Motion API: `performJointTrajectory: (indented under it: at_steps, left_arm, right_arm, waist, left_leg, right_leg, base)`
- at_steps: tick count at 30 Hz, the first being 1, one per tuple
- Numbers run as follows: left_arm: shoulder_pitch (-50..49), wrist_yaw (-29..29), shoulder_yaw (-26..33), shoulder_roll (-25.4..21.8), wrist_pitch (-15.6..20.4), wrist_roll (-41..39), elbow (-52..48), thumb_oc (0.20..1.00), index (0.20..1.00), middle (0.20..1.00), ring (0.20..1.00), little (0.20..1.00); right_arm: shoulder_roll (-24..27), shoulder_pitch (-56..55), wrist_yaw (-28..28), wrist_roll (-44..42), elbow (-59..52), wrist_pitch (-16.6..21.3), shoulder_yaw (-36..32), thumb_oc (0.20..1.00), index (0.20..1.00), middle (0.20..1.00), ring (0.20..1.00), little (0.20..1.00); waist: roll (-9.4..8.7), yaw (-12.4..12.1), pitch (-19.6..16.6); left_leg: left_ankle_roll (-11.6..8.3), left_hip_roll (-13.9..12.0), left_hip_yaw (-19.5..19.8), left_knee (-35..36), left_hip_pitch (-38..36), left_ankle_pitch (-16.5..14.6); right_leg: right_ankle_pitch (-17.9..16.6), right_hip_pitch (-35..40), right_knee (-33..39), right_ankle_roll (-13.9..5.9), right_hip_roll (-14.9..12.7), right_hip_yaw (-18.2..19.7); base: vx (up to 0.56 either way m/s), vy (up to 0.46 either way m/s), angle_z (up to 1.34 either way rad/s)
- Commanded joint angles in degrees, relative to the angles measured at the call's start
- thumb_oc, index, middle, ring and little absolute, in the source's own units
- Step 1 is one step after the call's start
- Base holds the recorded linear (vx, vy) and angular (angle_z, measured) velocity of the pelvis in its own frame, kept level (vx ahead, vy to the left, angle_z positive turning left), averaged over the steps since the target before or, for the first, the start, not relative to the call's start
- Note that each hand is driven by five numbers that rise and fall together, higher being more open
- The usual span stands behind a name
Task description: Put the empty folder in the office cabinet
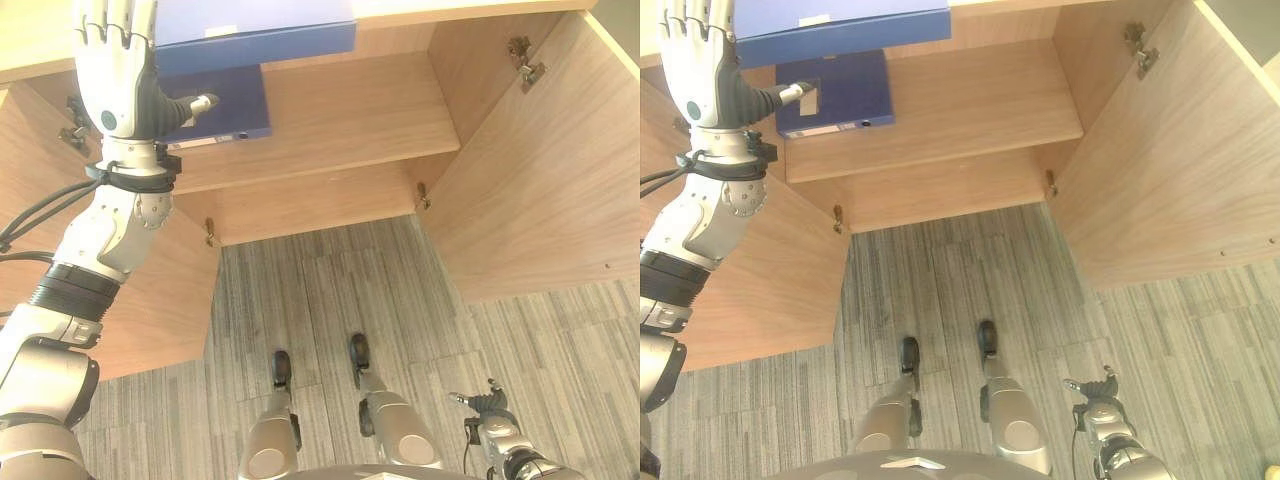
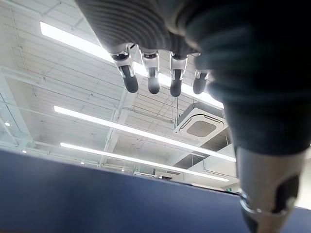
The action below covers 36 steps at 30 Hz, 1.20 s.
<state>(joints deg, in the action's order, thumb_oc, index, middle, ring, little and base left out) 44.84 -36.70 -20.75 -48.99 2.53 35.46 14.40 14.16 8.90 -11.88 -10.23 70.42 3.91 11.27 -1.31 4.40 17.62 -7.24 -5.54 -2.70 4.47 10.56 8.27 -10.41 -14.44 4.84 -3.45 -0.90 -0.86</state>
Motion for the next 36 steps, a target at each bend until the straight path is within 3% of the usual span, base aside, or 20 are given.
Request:
performJointTrajectory:
  at_steps: [1,14,28,36]
  left_arm:
    - [3.61,-0.33,0.00,-3.61,-0.71,1.48,4.05,1.000,1.000,1.000,1.000,1.000]
    - [3.85,-0.20,-1.06,-5.07,-1.63,1.22,9.09,1.000,1.000,1.000,1.000,1.000]
    - [15.02,0.38,-10.69,-13.18,-2.26,0.55,18.65,1.000,1.000,1.000,1.000,1.000]
    - [18.81,0.76,-14.63,-13.91,-2.34,1.03,20.17,1.000,1.000,1.000,1.000,1.000]
  right_arm:
    - [2.04,-1.73,-1.29,-1.57,0.67,0.55,1.40,1.000,1.000,1.000,1.000,1.000]
    - [2.39,-1.92,-1.61,-2.46,0.21,1.17,0.69,1.000,1.000,1.000,1.000,1.000]
    - [3.79,-2.09,-1.35,-4.44,-0.22,2.29,0.24,1.000,1.000,1.000,1.000,1.000]
    - [4.17,-2.19,-1.51,-5.41,-0.66,2.75,-0.08,1.000,1.000,1.000,1.000,1.000]
  waist:
    - [-0.56,0.87,-2.35]
    - [-0.81,1.17,-2.47]
    - [-1.00,1.94,-2.66]
    - [-1.09,2.26,-2.47]
  left_leg:
    - [-0.76,-0.90,-0.20,0.53,4.85,-2.76]
    - [-0.79,-1.22,-0.43,0.53,5.41,-2.52]
    - [-0.78,-1.80,-0.43,0.53,6.68,-2.16]
    - [-0.72,-1.84,-0.45,0.53,7.34,-1.90]
  right_leg:
    - [8.87,4.09,0.16,-5.50,-4.83,-3.11]
    - [8.76,3.47,0.16,-5.49,-4.53,-3.16]
    - [8.02,2.03,0.16,-5.84,-4.38,-3.33]
    - [7.66,1.43,0.16,-5.96,-4.35,-3.34]
  base:
    - [0.01,0.002,-0.04]
    - [0.00,0.000,0.00]
    - [0.00,0.000,0.00]
    - [0.00,0.000,0.00]
